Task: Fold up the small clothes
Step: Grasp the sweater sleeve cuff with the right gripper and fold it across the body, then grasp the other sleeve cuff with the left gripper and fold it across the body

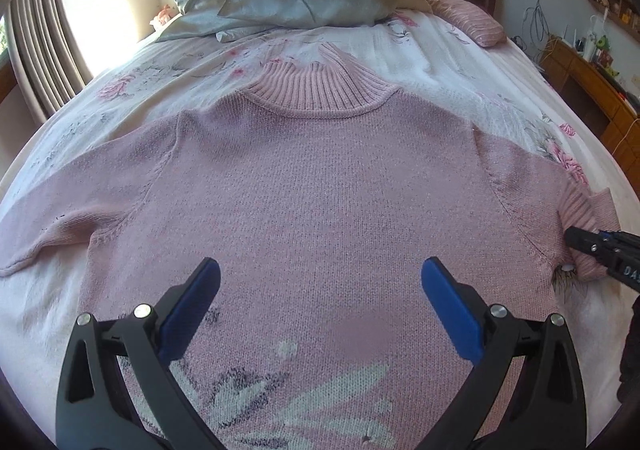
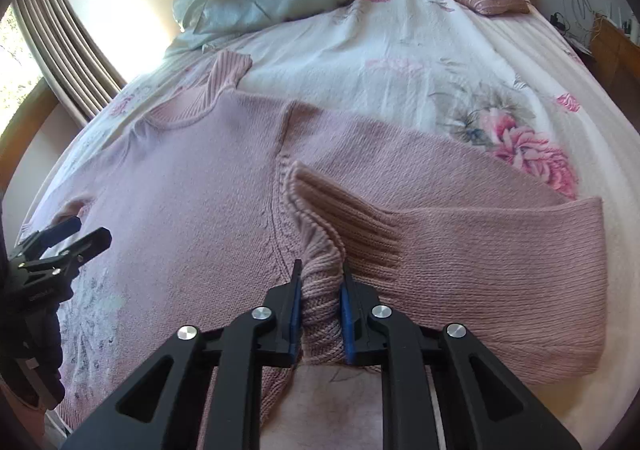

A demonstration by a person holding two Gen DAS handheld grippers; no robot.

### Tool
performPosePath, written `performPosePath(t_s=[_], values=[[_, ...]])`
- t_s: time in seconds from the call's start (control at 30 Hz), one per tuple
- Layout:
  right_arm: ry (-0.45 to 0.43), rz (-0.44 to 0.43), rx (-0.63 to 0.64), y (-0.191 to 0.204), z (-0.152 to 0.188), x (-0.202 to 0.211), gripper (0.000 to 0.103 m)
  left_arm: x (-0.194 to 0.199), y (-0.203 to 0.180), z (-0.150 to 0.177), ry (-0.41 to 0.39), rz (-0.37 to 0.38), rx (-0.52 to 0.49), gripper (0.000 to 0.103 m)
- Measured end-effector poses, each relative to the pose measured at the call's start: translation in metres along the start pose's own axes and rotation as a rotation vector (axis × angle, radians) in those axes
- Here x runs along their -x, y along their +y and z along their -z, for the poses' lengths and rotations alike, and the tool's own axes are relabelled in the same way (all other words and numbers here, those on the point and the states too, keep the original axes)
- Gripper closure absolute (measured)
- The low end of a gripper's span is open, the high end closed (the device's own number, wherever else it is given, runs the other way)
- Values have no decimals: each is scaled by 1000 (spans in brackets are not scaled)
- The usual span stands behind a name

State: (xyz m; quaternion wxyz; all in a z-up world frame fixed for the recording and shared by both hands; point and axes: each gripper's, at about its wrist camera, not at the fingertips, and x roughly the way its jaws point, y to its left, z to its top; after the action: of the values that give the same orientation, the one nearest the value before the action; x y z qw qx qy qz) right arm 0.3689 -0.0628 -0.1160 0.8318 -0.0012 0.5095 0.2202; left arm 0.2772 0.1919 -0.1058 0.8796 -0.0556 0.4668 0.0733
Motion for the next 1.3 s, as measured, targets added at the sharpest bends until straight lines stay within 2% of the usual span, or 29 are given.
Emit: performPosePath(t_s=[0.07,0.13,0.2,0.3,0.47,0.53,0.6,0.67,0.73,0.8,0.83,0.93,1.03,1.2,1.3], values=[[4,-68,-22,1,7,-1,71,0,-7,1,5,21,-9,3],[-35,-87,-32,3,18,12,63,1,-18,1,9,46,-19,3],[-80,-30,-21,5,36,33,63,1,-31,3,17,87,-32,3],[-114,83,-80,-7,65,57,63,-2,-61,6,57,166,-58,4],[-136,87,-197,-41,98,75,63,-17,-112,9,169,329,-63,5],[-140,86,-208,-48,108,79,63,-25,-131,10,205,354,-70,11],[-143,86,-213,-53,116,82,63,-38,-148,12,271,382,-76,46],[-147,95,-206,-53,122,85,63,-48,-158,13,298,379,-66,49],[-152,97,-198,-52,125,86,63,-50,-166,12,281,370,-67,58],[-153,97,-195,-52,128,86,63,-48,-171,11,280,397,-63,92],[-152,100,-198,-53,129,86,63,-45,-171,10,267,400,-59,95],[-152,100,-213,-55,131,85,63,-26,-164,5,180,435,-54,99],[-157,102,-216,-54,131,87,63,-3,-142,-4,97,480,-11,99],[-174,101,-215,-51,124,92,63,31,-85,-23,-38,418,41,99],[-179,88,-225,-49,117,92,63,42,-38,-34,-75,369,76,99]])
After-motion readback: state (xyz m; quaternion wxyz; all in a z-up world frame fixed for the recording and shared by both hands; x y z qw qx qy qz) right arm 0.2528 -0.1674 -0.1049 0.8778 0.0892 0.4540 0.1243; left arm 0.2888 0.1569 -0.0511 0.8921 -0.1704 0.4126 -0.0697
